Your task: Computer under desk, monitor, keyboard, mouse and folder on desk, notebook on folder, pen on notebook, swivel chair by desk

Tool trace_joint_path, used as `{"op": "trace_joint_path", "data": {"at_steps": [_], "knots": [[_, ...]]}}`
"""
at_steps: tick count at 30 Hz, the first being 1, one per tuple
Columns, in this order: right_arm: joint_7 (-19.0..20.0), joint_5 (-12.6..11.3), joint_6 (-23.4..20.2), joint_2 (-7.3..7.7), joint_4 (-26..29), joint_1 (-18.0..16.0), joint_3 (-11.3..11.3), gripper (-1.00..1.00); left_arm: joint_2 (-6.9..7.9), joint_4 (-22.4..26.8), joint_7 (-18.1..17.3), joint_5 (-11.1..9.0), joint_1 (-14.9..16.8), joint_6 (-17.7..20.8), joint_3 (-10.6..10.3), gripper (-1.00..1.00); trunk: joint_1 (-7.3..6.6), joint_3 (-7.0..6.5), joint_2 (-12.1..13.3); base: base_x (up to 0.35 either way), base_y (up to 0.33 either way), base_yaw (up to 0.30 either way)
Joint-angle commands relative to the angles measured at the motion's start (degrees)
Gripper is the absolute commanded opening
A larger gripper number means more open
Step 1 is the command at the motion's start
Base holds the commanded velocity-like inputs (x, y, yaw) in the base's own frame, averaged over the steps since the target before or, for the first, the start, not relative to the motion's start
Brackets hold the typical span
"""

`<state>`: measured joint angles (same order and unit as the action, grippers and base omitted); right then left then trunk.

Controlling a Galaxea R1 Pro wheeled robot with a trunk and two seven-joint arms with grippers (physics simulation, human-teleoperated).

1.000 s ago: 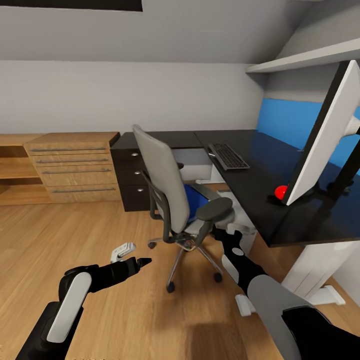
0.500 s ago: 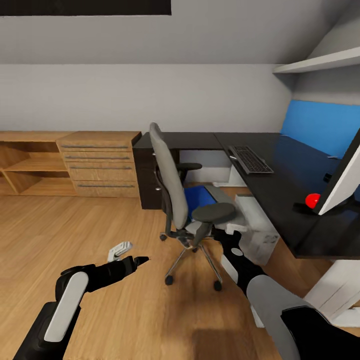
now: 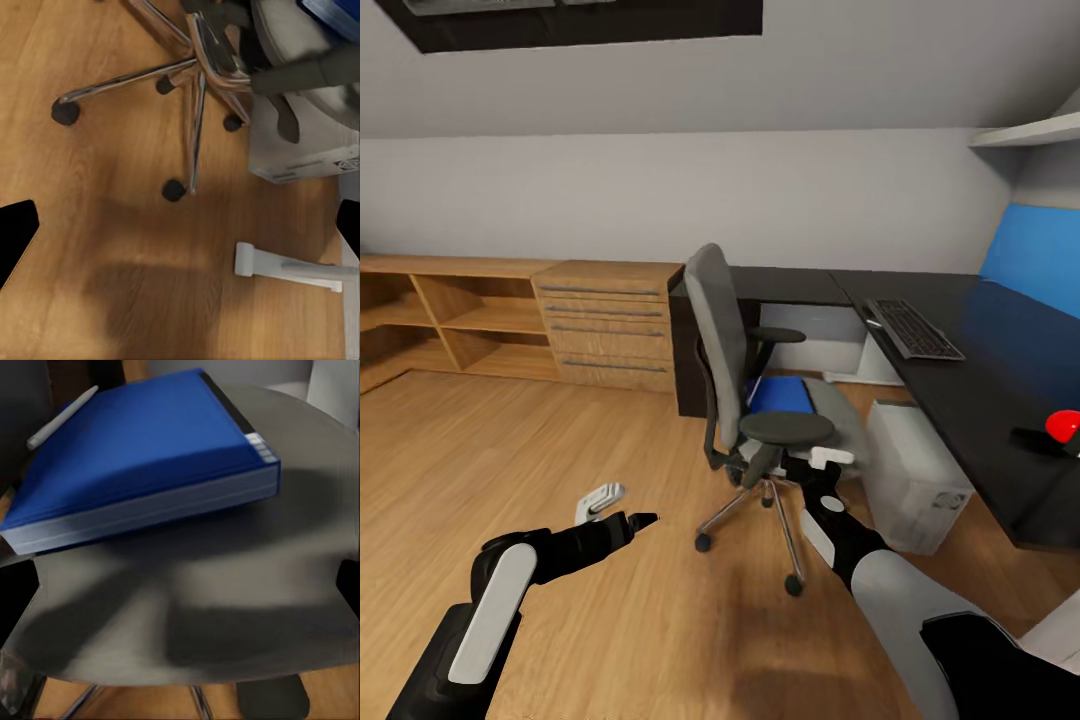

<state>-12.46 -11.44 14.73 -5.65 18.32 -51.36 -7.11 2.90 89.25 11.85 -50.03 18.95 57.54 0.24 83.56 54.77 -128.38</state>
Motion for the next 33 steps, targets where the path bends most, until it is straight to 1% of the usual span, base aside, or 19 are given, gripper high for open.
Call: {"op": "trace_joint_path", "data": {"at_steps": [1,12,20,25,33], "knots": [[-0.3,-0.5,0.2,0.02,0.0,-0.1,-0.5,1.00,0.00,0.0,0.5,-0.6,0.0,0.2,0.0,1.00,-0.01,0.02,0.0,0.000,0.000,0.261],[-0.3,-0.4,0.2,0.02,0.0,-0.1,-0.5,1.00,0.00,-0.1,0.6,-0.6,0.0,0.0,0.1,1.00,-0.01,-0.25,0.0,0.000,0.000,0.261],[-0.2,-0.4,0.2,0.05,0.0,-0.1,-0.5,1.00,0.00,-0.1,0.6,-0.5,0.0,0.0,0.8,1.00,-0.01,-0.42,0.0,0.000,0.000,0.226],[-0.2,-0.4,0.1,0.11,0.0,-0.1,-0.5,1.00,0.00,-0.1,0.6,-0.6,0.0,0.0,1.0,1.00,-0.01,-0.45,0.0,-0.025,-0.122,-0.012],[-0.2,-0.4,0.1,0.19,0.0,-0.1,-0.4,1.00,0.00,-0.1,0.5,-0.6,0.0,-0.1,1.0,1.00,-0.01,-0.63,0.0,-0.066,-0.252,-0.242]]}}
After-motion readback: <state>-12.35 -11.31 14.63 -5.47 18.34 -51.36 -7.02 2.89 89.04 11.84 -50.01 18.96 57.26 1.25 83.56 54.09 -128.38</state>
